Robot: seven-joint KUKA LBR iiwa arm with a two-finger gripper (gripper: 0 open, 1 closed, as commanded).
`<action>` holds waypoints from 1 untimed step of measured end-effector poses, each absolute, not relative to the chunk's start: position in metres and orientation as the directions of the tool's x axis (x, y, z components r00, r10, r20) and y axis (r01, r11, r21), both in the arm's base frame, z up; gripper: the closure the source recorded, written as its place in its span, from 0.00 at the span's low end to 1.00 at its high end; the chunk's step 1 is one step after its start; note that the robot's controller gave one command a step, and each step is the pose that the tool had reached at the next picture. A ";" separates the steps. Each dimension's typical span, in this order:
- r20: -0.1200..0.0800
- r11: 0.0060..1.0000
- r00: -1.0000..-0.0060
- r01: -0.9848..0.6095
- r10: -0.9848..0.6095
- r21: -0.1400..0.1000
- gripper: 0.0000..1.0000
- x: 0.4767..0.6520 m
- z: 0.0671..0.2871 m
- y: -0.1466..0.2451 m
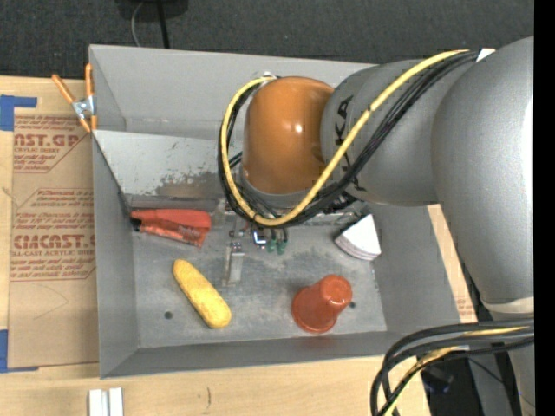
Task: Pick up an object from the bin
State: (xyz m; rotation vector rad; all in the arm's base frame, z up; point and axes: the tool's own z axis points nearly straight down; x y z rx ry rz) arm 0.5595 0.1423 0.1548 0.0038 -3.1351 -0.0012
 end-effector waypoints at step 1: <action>0.000 1.000 -1.000 -0.001 -0.001 0.002 0.00 0.561 0.159 0.142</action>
Offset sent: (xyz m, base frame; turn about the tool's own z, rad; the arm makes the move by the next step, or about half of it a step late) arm -0.0547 0.0120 -0.0624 -0.1653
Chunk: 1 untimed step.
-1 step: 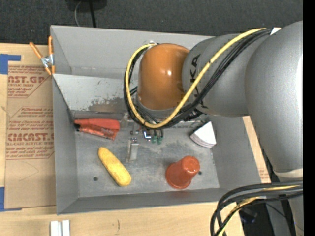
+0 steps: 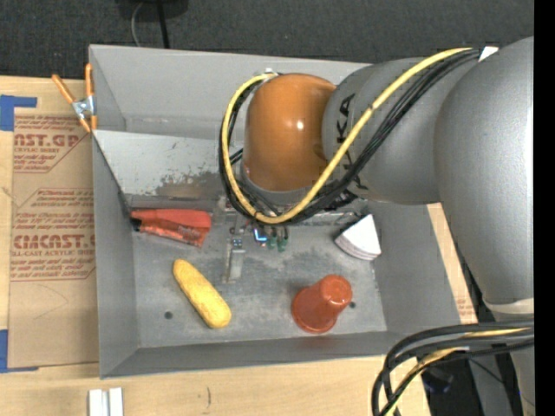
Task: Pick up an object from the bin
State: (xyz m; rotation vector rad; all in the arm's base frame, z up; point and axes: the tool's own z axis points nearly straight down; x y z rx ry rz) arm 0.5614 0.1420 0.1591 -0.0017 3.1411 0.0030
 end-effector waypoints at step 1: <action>-0.009 0.999 -0.999 -0.048 -0.048 0.002 0.00 0.548 0.143 0.145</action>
Offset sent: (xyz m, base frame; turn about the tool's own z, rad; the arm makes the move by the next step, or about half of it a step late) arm -0.0310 0.0222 -0.0738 0.3692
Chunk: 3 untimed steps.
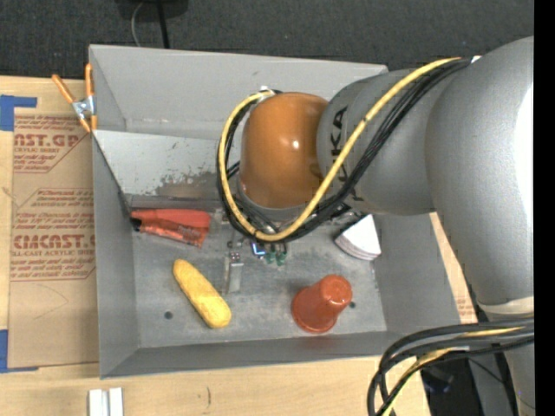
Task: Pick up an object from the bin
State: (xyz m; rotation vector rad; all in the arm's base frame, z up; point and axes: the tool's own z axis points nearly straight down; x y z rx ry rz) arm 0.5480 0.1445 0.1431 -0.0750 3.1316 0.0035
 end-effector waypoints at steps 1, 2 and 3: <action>0.001 0.996 -0.996 -0.091 -0.091 0.001 0.00 0.536 0.126 0.147; 0.005 0.994 -0.994 -0.113 -0.113 0.001 0.00 0.539 0.120 0.148; 0.008 0.958 -0.958 -0.286 -0.286 0.001 0.00 0.553 0.118 0.149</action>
Offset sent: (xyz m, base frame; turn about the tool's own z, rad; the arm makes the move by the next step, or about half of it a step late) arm 0.0298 -0.0101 -0.0643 -0.1943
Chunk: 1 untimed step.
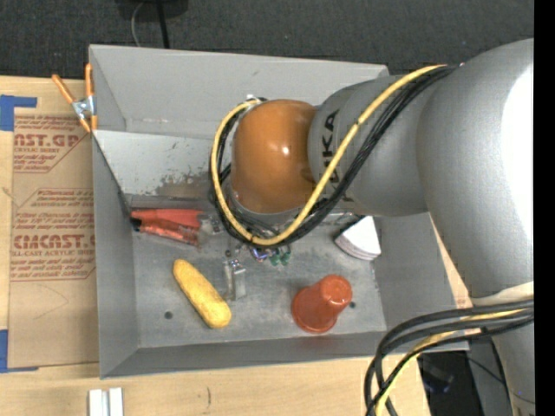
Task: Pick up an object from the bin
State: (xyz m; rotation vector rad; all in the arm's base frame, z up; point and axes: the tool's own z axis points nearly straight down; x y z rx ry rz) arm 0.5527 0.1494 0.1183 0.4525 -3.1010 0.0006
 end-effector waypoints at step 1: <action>-0.004 0.886 -0.886 -0.464 -0.464 0.001 0.00 0.543 0.134 0.151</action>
Offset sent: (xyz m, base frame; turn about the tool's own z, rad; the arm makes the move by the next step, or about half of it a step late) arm -0.0602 -0.0185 -0.0375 0.0646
